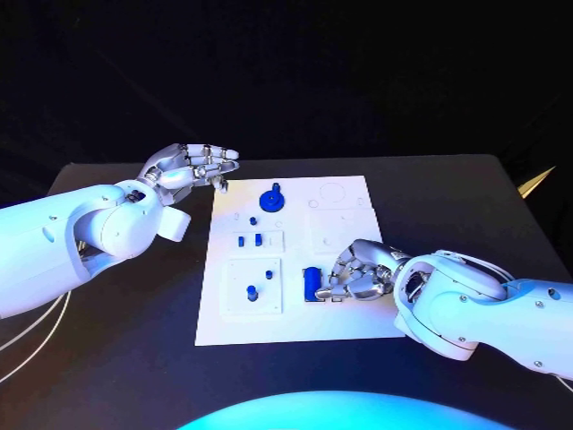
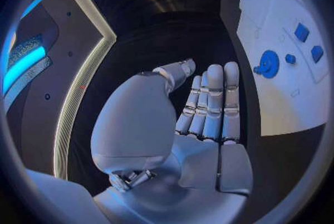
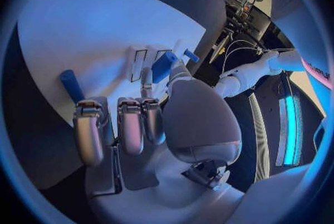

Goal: Assemble the parts on the task board

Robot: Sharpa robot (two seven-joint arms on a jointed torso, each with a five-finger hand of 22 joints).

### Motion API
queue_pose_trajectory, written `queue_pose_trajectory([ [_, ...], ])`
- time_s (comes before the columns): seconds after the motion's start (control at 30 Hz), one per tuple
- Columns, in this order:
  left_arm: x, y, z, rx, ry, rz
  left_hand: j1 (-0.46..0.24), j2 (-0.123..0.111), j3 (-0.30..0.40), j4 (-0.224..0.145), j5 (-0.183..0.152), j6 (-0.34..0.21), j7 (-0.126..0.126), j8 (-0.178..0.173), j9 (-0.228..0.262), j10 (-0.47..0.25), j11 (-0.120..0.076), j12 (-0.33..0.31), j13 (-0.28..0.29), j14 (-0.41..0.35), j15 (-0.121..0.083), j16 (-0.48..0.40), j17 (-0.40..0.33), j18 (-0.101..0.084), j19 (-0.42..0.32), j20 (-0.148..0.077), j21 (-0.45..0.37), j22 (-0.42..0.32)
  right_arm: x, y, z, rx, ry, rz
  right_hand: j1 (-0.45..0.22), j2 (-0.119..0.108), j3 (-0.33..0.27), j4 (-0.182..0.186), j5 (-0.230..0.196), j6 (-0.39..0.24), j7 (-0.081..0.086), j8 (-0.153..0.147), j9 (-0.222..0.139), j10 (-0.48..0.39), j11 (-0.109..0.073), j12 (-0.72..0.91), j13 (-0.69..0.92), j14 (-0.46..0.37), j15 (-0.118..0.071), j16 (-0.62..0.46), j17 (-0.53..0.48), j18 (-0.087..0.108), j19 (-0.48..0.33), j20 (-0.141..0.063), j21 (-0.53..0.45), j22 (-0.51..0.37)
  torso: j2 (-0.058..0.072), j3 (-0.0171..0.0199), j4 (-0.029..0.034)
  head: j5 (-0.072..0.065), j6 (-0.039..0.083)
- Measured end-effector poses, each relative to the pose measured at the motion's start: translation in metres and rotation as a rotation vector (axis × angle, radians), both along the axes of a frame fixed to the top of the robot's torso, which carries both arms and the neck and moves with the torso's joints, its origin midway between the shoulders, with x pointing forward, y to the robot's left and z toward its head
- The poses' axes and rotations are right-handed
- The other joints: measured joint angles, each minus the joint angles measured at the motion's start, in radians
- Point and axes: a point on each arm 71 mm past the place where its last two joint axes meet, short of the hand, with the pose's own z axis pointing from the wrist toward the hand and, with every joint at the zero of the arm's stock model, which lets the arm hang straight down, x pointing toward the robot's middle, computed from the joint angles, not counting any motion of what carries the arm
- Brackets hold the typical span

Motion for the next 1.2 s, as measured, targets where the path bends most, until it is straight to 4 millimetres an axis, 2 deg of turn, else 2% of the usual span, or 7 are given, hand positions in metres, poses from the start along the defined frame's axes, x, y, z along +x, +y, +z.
queue_pose_trajectory([
  [0.43, -0.0001, 0.0005, -0.0002, 0.000, 0.001, 0.001, -0.004, 0.004, 0.000, 0.000, 0.000, 0.000, 0.000, 0.000, 0.000, 0.000, 0.000, 0.000, 0.000, 0.000, 0.000, 0.000, 0.000, 0.000, 0.000, 0.000, 0.000, 0.000, 0.0012, -0.0020, 0.0002, -0.014, -0.018, 0.003, 0.019, 0.031, 0.018, -0.007, 0.004, 0.000, 0.000, 0.000, 0.000, 0.000, 0.000, 0.000, 0.000, 0.000, 0.000, 0.000, 0.000, 0.000, 0.000, 0.000, 0.000, 0.000, 0.000, -0.0004, -0.0009, 0.000, -0.001],
  [0.83, -0.0005, 0.0031, -0.0005, 0.002, 0.002, 0.005, -0.004, 0.004, 0.000, 0.000, 0.000, 0.000, 0.000, 0.000, 0.000, 0.000, 0.000, 0.000, 0.000, 0.000, 0.000, 0.000, 0.000, 0.000, 0.000, 0.000, 0.000, 0.000, -0.0006, -0.0076, 0.0000, -0.004, -0.005, -0.001, 0.038, 0.024, 0.023, -0.012, 0.008, 0.000, 0.000, 0.000, -0.002, 0.000, 0.000, 0.000, 0.000, 0.000, 0.000, 0.000, 0.001, 0.000, 0.000, 0.000, 0.000, 0.000, 0.000, 0.0000, -0.0009, 0.003, -0.006],
  [1.0, -0.0005, 0.0034, -0.0006, 0.003, 0.003, 0.006, -0.004, 0.004, 0.000, 0.000, 0.000, 0.000, 0.000, 0.000, 0.000, 0.000, 0.000, 0.000, 0.000, 0.000, 0.000, 0.000, 0.000, 0.000, 0.000, 0.000, 0.000, 0.000, -0.0008, -0.0073, 0.0001, 0.006, -0.001, 0.001, 0.027, 0.010, 0.023, -0.012, 0.008, 0.000, 0.000, 0.000, -0.003, 0.000, 0.000, 0.000, 0.000, 0.000, 0.000, 0.000, 0.001, 0.000, 0.000, 0.000, 0.000, 0.000, 0.000, 0.0000, -0.0010, 0.003, -0.007],
  [1.2, -0.0006, 0.0035, -0.0006, 0.003, 0.003, 0.006, -0.004, 0.004, 0.000, 0.000, 0.000, 0.000, 0.000, 0.000, 0.000, 0.000, 0.000, 0.000, 0.000, 0.000, 0.000, 0.000, 0.000, 0.000, 0.000, 0.000, 0.000, 0.000, -0.0011, -0.0053, 0.0002, 0.015, 0.001, 0.008, 0.030, 0.007, 0.020, -0.009, 0.008, 0.000, 0.000, 0.000, -0.003, 0.000, 0.000, 0.000, 0.000, 0.000, 0.000, 0.000, 0.001, 0.000, 0.000, 0.000, 0.000, 0.000, 0.000, -0.0003, -0.0011, 0.002, -0.008],
])
